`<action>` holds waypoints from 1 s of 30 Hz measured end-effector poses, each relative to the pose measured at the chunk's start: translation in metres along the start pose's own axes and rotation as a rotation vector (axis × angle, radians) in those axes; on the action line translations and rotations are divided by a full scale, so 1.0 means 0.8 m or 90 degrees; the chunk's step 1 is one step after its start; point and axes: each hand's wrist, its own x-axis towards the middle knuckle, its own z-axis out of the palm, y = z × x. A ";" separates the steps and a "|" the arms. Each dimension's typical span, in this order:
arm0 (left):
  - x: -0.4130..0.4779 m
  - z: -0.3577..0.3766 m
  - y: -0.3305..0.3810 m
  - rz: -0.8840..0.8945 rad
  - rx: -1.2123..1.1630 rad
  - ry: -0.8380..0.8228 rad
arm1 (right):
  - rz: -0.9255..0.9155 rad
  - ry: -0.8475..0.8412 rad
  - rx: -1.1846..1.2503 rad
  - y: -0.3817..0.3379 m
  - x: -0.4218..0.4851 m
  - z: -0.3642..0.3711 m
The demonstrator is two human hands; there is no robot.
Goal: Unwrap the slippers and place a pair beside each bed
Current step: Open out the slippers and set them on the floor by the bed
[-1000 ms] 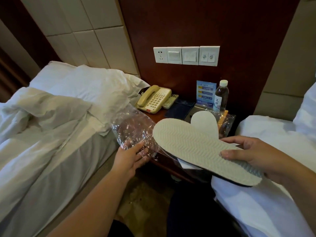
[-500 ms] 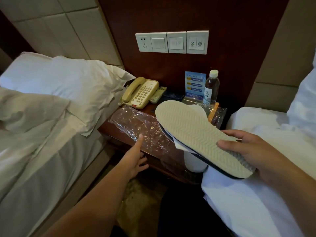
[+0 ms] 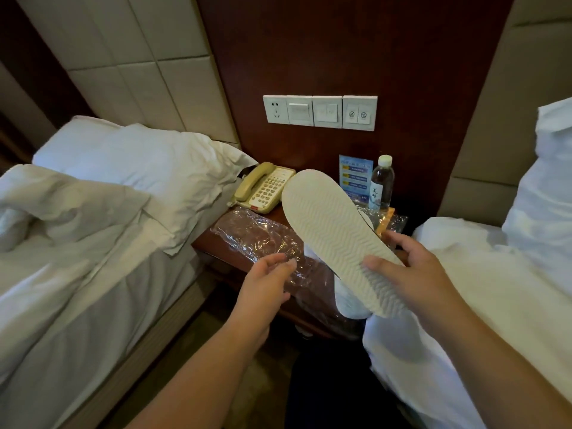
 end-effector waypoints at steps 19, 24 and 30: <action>-0.123 -0.038 0.054 0.133 -0.205 -0.165 | -0.098 -0.313 0.049 -0.074 -0.109 0.092; -0.135 -0.050 0.056 0.199 -0.163 -0.136 | -0.118 -0.298 0.044 -0.083 -0.118 0.098; -0.143 -0.069 0.061 0.225 -0.144 -0.143 | -0.073 -0.312 0.131 -0.093 -0.127 0.095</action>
